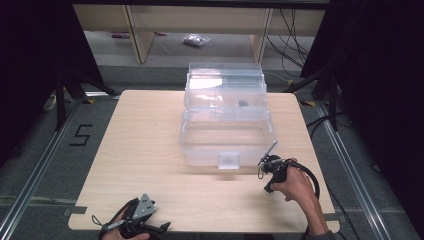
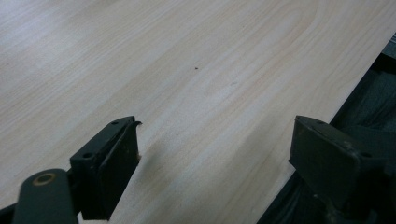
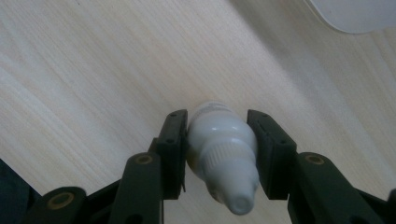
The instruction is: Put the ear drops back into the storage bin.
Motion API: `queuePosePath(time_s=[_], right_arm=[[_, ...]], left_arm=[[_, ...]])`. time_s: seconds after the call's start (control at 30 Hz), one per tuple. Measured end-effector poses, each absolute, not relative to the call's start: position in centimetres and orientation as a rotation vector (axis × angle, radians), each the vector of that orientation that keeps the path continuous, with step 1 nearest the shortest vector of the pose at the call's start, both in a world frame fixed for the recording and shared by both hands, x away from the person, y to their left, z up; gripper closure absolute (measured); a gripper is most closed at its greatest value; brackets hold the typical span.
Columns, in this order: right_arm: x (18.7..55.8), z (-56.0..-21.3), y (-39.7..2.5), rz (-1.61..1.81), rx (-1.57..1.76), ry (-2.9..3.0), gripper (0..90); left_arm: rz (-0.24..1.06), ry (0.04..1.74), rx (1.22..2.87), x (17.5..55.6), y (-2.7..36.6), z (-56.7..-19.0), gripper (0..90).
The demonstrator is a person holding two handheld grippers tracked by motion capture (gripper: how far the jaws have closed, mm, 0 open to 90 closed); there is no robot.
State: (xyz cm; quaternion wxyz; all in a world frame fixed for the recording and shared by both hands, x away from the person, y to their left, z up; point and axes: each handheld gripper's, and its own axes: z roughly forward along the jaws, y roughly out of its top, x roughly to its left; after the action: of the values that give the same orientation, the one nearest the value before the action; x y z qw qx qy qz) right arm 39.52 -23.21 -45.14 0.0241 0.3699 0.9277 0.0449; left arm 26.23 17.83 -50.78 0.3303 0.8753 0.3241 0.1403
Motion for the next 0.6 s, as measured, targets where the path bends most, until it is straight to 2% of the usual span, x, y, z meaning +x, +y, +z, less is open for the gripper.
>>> queuePosePath(time_s=[0.6], right_arm=[[39.6, -42.1, -24.5, 0.204, 1.054, 2.863, 60.0]], left_arm=[[0.367, 0.850, 2.286, 26.2, 17.8, -50.8, 15.2]])
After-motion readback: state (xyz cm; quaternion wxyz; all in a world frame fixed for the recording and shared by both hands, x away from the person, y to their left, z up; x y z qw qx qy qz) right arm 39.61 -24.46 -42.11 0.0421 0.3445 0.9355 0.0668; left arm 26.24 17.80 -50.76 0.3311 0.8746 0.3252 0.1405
